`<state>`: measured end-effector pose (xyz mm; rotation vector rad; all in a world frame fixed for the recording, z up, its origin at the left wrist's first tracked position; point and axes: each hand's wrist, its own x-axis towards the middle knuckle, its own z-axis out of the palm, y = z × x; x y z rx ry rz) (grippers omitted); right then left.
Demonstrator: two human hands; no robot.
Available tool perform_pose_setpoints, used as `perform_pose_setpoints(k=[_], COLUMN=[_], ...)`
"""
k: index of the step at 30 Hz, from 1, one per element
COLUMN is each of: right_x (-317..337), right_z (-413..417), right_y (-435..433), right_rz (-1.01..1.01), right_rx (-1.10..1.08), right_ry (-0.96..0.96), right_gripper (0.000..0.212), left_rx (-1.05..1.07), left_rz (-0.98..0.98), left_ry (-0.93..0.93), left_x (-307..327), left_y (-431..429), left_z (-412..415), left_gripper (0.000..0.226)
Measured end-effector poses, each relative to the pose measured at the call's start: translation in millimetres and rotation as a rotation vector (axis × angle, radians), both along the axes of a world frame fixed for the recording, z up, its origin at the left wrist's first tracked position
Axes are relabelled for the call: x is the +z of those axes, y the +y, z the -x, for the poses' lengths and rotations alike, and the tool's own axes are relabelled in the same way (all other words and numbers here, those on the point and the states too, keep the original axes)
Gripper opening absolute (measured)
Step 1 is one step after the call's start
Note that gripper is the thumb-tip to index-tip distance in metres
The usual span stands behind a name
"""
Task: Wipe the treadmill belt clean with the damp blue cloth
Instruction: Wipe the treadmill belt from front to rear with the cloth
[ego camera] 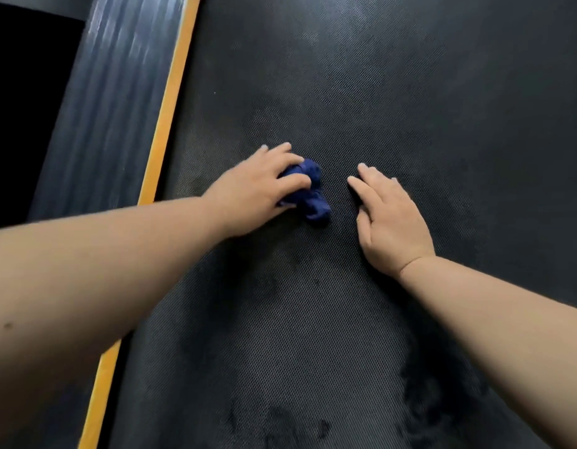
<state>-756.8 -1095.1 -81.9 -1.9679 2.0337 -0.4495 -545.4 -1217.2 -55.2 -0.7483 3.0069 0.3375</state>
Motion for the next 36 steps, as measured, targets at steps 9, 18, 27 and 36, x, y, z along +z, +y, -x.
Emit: perform_pose_setpoints(k=[9,18,27,36], right_x=[1,2,0,-5], right_z=[2,0,2,0], right_y=[0,-1,0,1], right_rz=[0.020,0.028,0.045,0.048], right_rx=[0.026,0.015,0.011,0.004], right_ry=[0.005,0.010,0.009,0.024], right_gripper=[0.051,0.050,0.051,0.051], left_rx=[0.085,0.079,0.122,0.510], left_rz=[-0.130,-0.067,-0.093,0.002], left_ry=[0.175,0.239,0.251,0.318], left_x=[-1,-8,-11,-21], left_y=[12,2,42,-36], left_z=[23,-1,-10,16], left_gripper=[0.030,0.015,0.024,0.030])
